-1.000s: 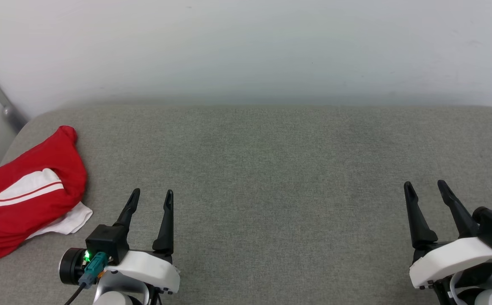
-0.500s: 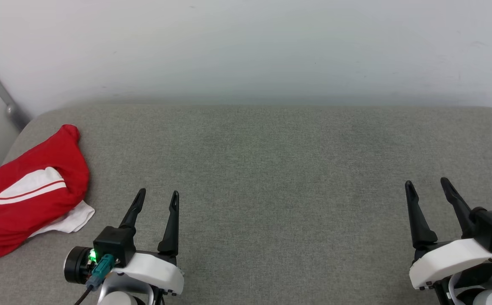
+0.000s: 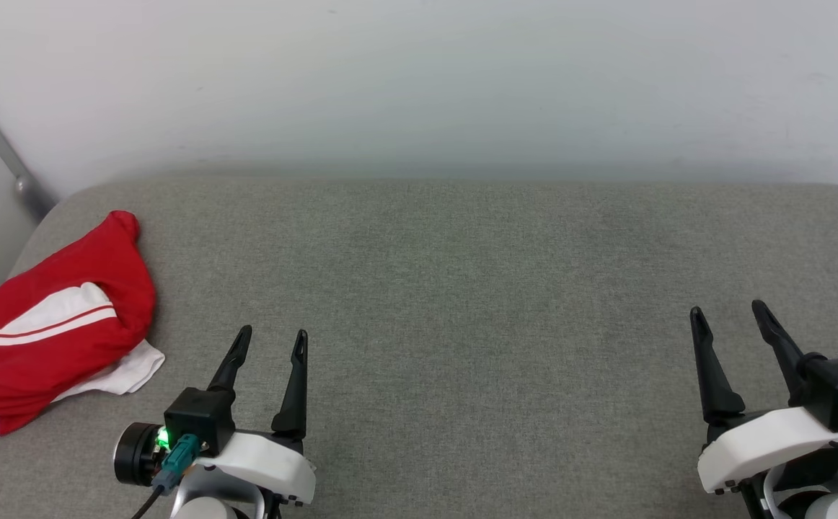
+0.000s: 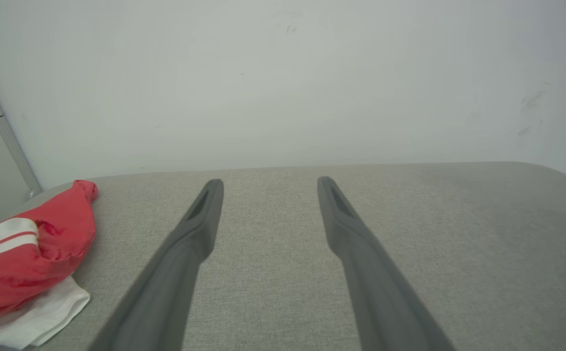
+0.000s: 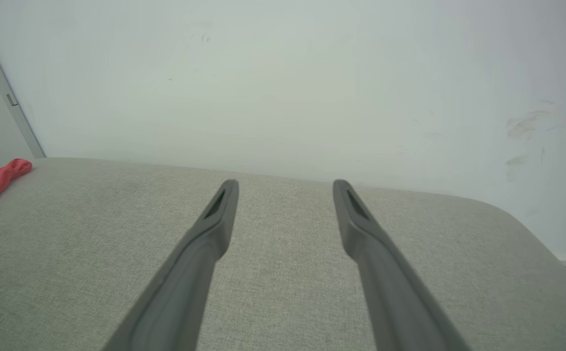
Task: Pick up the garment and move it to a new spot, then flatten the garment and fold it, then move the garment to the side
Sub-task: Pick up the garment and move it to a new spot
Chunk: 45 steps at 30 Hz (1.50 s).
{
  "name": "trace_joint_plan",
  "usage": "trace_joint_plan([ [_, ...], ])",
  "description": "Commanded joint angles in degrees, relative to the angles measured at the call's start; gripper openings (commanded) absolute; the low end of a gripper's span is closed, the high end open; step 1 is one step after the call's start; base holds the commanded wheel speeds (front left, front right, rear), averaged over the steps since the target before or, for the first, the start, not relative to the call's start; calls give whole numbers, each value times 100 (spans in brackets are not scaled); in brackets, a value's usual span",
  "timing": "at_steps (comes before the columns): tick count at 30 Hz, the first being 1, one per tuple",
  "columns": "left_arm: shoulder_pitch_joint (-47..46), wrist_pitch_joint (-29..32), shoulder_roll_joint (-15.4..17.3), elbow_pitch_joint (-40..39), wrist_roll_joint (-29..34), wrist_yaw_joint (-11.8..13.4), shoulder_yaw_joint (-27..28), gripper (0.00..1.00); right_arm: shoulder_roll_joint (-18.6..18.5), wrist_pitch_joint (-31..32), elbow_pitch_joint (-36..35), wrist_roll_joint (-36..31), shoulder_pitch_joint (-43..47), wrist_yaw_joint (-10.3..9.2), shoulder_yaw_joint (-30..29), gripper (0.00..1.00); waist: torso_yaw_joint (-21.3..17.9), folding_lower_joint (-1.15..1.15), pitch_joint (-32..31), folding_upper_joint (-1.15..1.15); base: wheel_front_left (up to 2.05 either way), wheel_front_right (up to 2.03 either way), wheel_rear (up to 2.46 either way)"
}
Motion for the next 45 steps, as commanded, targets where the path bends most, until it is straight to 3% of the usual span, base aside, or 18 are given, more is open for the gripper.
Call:
trace_joint_plan([
  [1, -50, -15, -17, 19, -25, -15, 7, 100, 25, -30, -23, -23, 70, -2, -9, 100, 3, 0, 0, 0, 0, 0, 0],
  [14, -140, -15, -35, 177, -143, -27, 57, 100, 26, -50, -125, -42, 72, -2, 61, 100, 263, 0, -4, 0, 0, 0, 0],
  [32, -238, -15, -63, 140, -321, 68, 288, 100, 23, -63, -375, -27, -56, -2, 587, 100, 1776, 0, 121, 0, 0, 0, 0],
  [45, -204, -15, 0, -56, -227, 187, 520, 100, 20, -102, -293, 37, -149, -3, 738, 100, 2532, 0, 238, 0, 0, 0, 0],
])
